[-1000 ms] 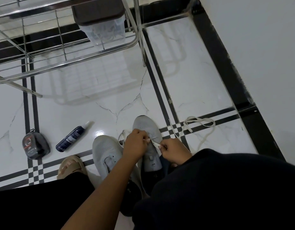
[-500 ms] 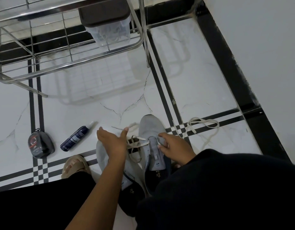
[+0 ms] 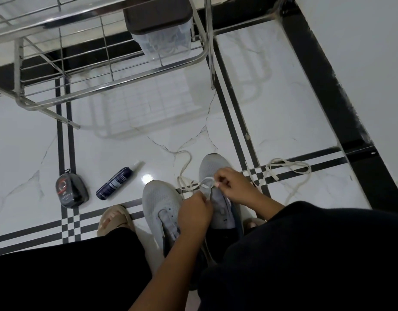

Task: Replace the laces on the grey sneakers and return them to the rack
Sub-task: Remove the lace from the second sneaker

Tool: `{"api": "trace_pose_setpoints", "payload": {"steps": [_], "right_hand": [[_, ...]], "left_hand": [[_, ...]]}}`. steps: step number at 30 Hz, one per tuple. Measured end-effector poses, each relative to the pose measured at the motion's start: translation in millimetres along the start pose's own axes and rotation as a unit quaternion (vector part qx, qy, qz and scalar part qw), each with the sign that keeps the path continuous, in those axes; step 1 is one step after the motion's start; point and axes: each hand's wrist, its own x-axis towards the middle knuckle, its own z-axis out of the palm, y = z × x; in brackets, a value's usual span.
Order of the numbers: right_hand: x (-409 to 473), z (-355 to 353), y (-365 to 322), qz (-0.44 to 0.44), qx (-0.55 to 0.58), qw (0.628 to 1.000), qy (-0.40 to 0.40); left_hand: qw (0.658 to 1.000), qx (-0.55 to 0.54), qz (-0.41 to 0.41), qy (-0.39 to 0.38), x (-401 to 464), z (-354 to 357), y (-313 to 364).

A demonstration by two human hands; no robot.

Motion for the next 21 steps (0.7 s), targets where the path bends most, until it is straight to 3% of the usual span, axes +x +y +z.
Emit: {"api": "trace_pose_setpoints", "payload": {"steps": [2, 3, 6, 7, 8, 9, 11, 13, 15, 17, 19, 21], "right_hand": [[-4.3, -10.4, -3.9, 0.100, 0.194, 0.974, 0.067], [-6.1, -21.6, -8.3, 0.140, 0.306, 0.935, 0.113], [-11.2, -83.4, -20.5, 0.153, 0.596, 0.733, 0.290], [-12.8, -106.8, -23.9, 0.128, 0.627, 0.686, 0.348], [-13.7, -126.3, -24.8, 0.109, 0.615, 0.670, 0.401], [-14.6, -141.1, -26.4, 0.105, 0.570, 0.685, 0.442], [-11.2, -147.6, -27.8, 0.138, 0.400, 0.786, 0.451], [-8.1, -126.3, -31.4, 0.155, 0.215, 0.909, 0.322], [-6.1, -86.2, -29.3, 0.136, 0.055, 0.982, 0.119], [-5.3, -41.6, -26.9, 0.100, -0.116, 0.988, -0.025], [-6.6, -13.0, -26.5, 0.060, -0.247, 0.966, -0.051], [-9.0, 0.5, -25.3, 0.022, -0.303, 0.952, -0.037]], "left_hand": [[1.000, 0.006, 0.004, 0.000, 3.5, 0.9, -3.2], [1.000, 0.004, 0.001, -0.004, 4.7, 0.9, -4.3], [1.000, -0.003, -0.014, -0.013, 6.5, 1.0, -8.0], [1.000, -0.004, -0.018, -0.016, 6.6, 0.5, -8.6], [1.000, -0.003, -0.021, -0.020, 6.9, -0.3, -8.8], [1.000, -0.001, -0.020, -0.024, 7.0, -0.8, -7.0], [1.000, -0.002, -0.012, -0.026, 8.4, -0.8, -4.4], [1.000, -0.014, 0.003, -0.018, 10.2, 0.7, 0.5], [1.000, -0.011, 0.016, 0.000, 11.5, 1.8, 4.7], [0.999, -0.007, 0.030, 0.021, 12.0, 0.9, 6.1], [0.998, -0.021, 0.040, 0.031, 11.7, -0.2, 4.3], [0.997, -0.044, 0.048, 0.028, 12.0, 0.0, 0.0]]}}
